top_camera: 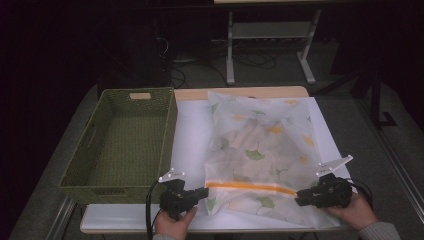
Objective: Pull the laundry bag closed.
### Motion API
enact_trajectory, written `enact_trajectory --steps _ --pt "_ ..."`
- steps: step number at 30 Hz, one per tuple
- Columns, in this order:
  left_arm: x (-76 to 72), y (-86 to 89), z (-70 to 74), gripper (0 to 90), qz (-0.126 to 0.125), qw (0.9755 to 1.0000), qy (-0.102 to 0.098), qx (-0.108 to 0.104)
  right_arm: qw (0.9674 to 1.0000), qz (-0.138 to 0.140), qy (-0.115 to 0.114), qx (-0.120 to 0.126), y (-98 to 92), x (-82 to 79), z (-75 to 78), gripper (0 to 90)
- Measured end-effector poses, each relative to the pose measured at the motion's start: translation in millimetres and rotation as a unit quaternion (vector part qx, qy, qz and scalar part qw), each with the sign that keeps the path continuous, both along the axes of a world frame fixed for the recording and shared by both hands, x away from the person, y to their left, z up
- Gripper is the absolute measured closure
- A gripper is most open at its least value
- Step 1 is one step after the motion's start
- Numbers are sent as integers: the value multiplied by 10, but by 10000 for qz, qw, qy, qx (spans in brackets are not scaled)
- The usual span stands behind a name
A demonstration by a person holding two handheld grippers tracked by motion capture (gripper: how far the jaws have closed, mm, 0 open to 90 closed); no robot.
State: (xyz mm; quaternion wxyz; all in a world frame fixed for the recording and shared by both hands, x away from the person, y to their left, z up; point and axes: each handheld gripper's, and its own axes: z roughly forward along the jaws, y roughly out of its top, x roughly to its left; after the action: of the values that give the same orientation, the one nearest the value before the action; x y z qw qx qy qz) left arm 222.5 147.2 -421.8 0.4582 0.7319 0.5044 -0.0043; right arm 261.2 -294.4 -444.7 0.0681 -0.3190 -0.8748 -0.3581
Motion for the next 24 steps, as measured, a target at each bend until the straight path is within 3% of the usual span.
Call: enact_trajectory --steps 3,6,7,9,10,19,24 --pt "1 0 4 870 -8 10000 -3 -1 9998 6 -130 -168 58 -1 -1 664" --pt "-3 7 4 870 3 10000 -12 2 9984 -31 -342 -449 89 -9 -3 791" --pt "-3 12 3 870 9 10000 -13 -5 9984 -81 -340 -448 84 -9 0 794" --pt "-4 22 4 870 18 10000 -19 10 9983 -129 -368 -432 56 -7 4 883" --pt "-5 24 4 870 27 10000 -22 6 9980 -158 -443 -418 38 -13 15 884" --pt "-2 44 0 871 70 10000 -7 6 9989 -98 -329 -327 21 -15 7 898" --pt "-4 87 -5 872 181 9998 -12 13 9987 -292 -255 -338 -110 -24 23 899"
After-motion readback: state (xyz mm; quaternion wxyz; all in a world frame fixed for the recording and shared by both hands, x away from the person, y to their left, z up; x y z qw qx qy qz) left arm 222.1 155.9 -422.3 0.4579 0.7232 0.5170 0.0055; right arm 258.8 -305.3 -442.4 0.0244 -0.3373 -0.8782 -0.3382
